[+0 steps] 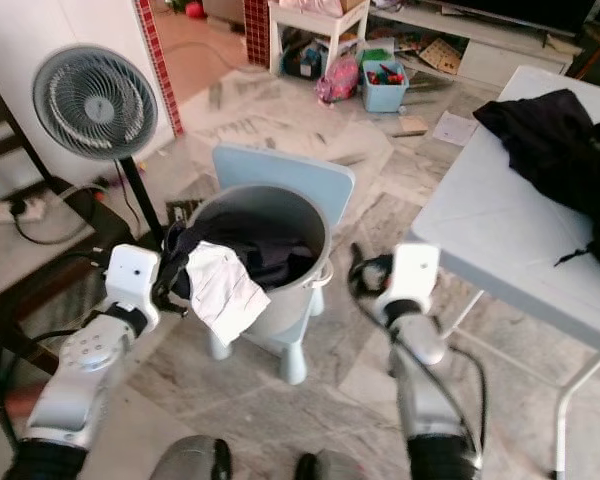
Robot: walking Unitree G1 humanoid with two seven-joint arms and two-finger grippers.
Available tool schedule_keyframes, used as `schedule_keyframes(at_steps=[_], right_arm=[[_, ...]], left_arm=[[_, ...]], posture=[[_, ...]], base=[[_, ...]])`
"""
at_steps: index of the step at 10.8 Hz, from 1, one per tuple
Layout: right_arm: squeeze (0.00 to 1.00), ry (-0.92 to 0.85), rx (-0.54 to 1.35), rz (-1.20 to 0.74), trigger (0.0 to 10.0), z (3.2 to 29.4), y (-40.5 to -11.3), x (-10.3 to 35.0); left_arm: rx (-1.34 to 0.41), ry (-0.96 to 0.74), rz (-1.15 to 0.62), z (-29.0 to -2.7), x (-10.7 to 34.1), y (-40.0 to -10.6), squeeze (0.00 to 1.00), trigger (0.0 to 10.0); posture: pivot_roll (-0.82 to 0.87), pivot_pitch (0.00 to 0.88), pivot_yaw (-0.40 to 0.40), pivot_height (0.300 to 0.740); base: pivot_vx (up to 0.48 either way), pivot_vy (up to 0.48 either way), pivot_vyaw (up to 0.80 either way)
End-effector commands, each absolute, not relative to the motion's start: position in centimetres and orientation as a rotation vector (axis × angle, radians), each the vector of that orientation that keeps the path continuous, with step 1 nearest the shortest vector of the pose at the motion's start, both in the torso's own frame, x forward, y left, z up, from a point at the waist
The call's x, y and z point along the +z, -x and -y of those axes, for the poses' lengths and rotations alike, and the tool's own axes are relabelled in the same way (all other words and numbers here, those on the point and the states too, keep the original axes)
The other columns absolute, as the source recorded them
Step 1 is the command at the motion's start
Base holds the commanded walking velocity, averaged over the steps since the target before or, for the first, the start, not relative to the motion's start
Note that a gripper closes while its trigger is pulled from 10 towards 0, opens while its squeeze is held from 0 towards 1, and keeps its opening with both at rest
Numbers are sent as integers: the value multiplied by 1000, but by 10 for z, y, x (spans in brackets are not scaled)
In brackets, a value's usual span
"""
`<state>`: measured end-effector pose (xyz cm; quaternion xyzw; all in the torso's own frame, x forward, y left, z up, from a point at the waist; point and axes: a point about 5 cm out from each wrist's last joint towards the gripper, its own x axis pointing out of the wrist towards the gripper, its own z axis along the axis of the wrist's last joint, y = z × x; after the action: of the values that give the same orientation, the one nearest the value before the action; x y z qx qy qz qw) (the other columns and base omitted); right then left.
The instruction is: Hang hanger
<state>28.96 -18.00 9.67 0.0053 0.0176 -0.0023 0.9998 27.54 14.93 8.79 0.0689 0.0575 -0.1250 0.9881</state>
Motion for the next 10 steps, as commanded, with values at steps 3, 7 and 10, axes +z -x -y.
schedule_keyframes(at_steps=[3, 7, 10], right_arm=[[0, 10, -11, -1, 10000, 179, -300, 105], [0, 3, -10, -9, 10000, 175, -299, 102], [0, 3, -27, -10, 10000, 178, -297, 101]], left_arm=[[-221, -180, -15, -138, 109, -286, 0, 10000], [-221, -165, -18, -134, 105, -284, 0, 10000], [-233, -154, -16, -129, 104, -284, 0, 10000]], posture=[[-10, 22, -21, 740], [-14, 31, -22, 740], [-26, 42, -21, 740]], base=[[0, 0, 0], [0, 0, 0], [0, 0, -144]])
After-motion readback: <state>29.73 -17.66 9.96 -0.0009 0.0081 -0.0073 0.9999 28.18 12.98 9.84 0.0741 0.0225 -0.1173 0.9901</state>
